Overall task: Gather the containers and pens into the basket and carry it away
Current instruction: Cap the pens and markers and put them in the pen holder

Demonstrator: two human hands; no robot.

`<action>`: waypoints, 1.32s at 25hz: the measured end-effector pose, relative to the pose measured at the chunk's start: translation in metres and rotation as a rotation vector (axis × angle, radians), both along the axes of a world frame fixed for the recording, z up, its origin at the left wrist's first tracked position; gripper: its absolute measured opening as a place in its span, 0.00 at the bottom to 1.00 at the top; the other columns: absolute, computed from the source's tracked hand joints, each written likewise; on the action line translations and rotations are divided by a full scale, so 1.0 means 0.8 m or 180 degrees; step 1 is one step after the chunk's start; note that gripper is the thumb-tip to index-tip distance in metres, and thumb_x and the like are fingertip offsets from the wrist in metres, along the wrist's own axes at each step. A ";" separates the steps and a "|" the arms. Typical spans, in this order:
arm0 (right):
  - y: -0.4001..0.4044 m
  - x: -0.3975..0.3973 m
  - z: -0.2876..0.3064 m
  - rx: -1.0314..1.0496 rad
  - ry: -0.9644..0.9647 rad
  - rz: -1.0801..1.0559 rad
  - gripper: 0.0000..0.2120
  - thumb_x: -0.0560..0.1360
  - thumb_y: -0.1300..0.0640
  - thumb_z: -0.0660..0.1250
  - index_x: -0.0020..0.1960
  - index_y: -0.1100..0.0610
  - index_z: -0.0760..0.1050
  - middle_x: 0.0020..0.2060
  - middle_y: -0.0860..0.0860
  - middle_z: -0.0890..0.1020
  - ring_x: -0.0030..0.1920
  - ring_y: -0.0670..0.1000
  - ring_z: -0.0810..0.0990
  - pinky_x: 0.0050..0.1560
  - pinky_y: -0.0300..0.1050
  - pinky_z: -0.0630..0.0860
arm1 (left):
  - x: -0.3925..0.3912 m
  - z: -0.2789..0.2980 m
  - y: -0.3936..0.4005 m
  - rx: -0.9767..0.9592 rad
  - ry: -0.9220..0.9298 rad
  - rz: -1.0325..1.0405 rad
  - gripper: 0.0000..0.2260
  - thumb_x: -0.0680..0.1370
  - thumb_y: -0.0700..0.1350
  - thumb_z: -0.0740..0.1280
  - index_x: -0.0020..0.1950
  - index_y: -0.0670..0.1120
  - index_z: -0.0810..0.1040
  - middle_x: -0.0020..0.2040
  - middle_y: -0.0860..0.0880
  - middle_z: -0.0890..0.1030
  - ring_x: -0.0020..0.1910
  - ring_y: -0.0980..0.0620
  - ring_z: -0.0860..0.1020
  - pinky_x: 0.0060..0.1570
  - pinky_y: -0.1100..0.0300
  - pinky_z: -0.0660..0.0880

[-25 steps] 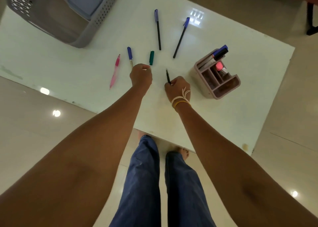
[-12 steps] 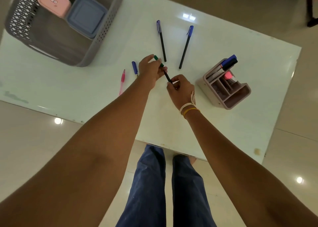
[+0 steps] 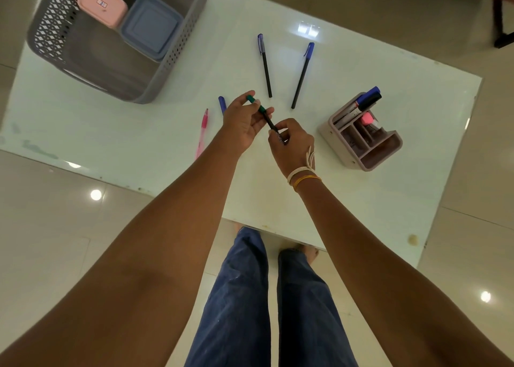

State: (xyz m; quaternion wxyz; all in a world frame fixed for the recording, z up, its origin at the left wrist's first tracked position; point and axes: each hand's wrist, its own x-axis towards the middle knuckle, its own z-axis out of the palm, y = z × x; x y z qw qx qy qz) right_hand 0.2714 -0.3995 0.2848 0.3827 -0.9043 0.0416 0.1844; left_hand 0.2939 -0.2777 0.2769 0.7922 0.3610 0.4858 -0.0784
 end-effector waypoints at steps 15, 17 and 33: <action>-0.039 0.013 0.013 0.0627 0.0349 -0.1332 0.04 0.72 0.56 0.71 0.39 0.56 0.81 0.35 0.54 0.83 0.36 0.53 0.81 0.39 0.45 0.80 | -0.003 0.006 -0.085 0.0336 -0.0337 -0.0437 0.09 0.81 0.42 0.64 0.58 0.40 0.80 0.42 0.44 0.83 0.37 0.50 0.85 0.39 0.58 0.82; -0.049 0.020 0.019 0.0757 0.0389 -0.1545 0.05 0.72 0.55 0.70 0.40 0.55 0.80 0.36 0.55 0.84 0.36 0.55 0.81 0.40 0.49 0.81 | 0.008 0.015 -0.095 0.0296 -0.0450 -0.0585 0.09 0.81 0.42 0.64 0.58 0.40 0.80 0.43 0.44 0.83 0.39 0.49 0.85 0.44 0.57 0.83; -0.149 0.098 0.030 0.0050 -0.0472 -0.0976 0.10 0.73 0.53 0.70 0.50 0.58 0.79 0.44 0.48 0.85 0.43 0.47 0.80 0.43 0.34 0.72 | 0.023 0.004 -0.154 0.1290 -0.0003 -0.1726 0.16 0.79 0.37 0.65 0.66 0.46 0.77 0.52 0.45 0.81 0.44 0.48 0.82 0.47 0.53 0.83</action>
